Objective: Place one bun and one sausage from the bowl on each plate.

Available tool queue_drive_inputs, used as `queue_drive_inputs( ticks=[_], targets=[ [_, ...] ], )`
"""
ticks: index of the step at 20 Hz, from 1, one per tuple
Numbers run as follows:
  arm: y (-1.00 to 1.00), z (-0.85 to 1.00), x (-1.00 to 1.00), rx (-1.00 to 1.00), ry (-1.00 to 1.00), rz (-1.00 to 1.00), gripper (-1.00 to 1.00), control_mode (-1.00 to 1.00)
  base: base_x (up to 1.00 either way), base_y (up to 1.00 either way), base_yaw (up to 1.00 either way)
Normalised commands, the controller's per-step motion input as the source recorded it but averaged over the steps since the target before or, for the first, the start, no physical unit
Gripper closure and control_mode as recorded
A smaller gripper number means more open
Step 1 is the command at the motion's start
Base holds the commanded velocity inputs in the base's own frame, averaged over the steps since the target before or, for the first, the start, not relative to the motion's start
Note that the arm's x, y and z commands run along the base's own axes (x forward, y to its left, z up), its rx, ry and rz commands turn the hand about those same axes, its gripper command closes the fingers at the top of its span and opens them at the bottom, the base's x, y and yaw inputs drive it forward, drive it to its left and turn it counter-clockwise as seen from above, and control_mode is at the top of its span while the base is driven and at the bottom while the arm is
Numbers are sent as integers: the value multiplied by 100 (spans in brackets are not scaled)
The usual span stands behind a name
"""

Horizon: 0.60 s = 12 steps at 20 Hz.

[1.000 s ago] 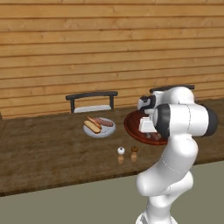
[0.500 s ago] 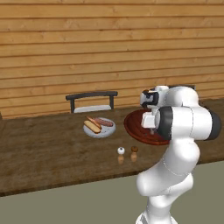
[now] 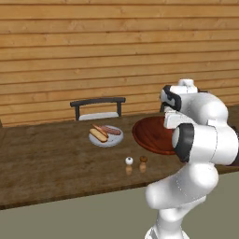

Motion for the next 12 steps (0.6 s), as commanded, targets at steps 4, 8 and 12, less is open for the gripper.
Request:
queue_drive_inputs(
  ticks=[4, 8, 12],
  targets=[
    [-40, 9, 4, -19, -14, 18, 100, -100, 0, 0, 0],
    [-53, 48, 2, -3, -21, 7, 100, -100, 0, 0, 0],
    [-61, 49, 0, 6, -23, 0, 100, -100, 0, 0, 0]
  ],
)
